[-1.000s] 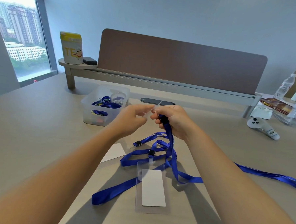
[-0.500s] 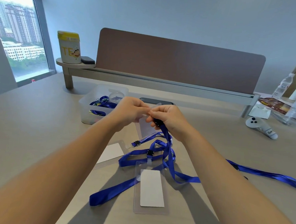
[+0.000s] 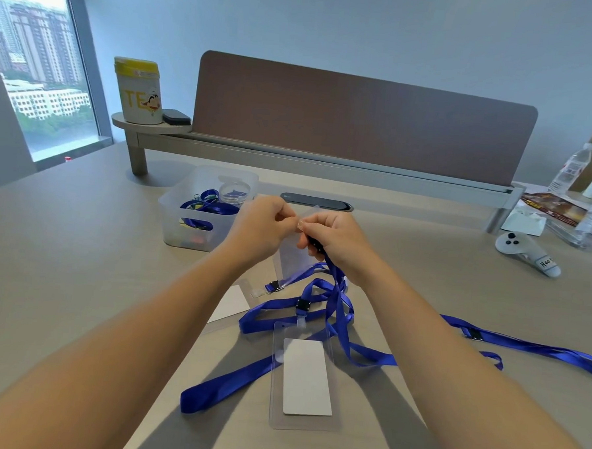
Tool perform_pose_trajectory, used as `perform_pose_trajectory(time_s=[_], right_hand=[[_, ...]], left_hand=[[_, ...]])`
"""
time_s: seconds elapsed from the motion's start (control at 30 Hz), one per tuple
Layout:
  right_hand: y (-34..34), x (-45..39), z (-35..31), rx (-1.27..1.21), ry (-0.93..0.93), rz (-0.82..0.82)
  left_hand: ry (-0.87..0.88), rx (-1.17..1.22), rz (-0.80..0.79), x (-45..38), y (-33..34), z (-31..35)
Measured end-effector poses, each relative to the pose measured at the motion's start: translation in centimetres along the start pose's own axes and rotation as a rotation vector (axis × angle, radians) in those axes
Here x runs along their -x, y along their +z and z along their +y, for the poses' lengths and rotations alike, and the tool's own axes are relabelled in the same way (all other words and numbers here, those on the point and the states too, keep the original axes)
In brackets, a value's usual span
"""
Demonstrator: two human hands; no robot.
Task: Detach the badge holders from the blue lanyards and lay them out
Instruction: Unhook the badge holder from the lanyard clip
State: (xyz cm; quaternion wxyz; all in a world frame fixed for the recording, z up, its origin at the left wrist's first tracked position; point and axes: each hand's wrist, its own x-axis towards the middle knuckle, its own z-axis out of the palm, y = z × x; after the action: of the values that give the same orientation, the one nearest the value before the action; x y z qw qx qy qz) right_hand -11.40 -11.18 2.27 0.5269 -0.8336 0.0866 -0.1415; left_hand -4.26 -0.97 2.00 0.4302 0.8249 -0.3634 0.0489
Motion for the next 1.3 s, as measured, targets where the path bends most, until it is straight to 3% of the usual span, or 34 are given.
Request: perform_pose_trajectory(time_s=[0.17,0.37,0.67,0.9,1.07,1.17,1.3], right_hand=[[-0.2,-0.4,-0.2,0.125,0.012,-0.004],[0.1,-0.2,-0.2,0.111,0.040,-0.013],[0.6,-0.2,0.1,0.090,0.031,-0.018],[0.5,-0.3,-0.1,0.102,-0.038,0.030],[-0.3,-0.5,-0.7,-0.037,-0.039,0.044],[-1.1,-0.8,-1.2,-0.123,0.020,0.003],[-2.8,-0.9,-1.3,-0.219,0.102,0.040]], left_hand=[[-0.117,0.206,-0.127,-0.2,-0.5,0.3],[-0.053,0.058,-0.135,-0.1,-0.6,0.5],[-0.041,0.004,-0.301,-0.2,-1.7,0.4],[-0.038,0.132,-0.260,-0.4,-1.5,0.3],[-0.058,0.319,-0.198,-1.0,-0.7,-0.2],[-0.198,0.488,-0.185,-1.3,-0.1,-0.5],[-0.654,0.565,-0.274,-0.9,0.2,-1.7]])
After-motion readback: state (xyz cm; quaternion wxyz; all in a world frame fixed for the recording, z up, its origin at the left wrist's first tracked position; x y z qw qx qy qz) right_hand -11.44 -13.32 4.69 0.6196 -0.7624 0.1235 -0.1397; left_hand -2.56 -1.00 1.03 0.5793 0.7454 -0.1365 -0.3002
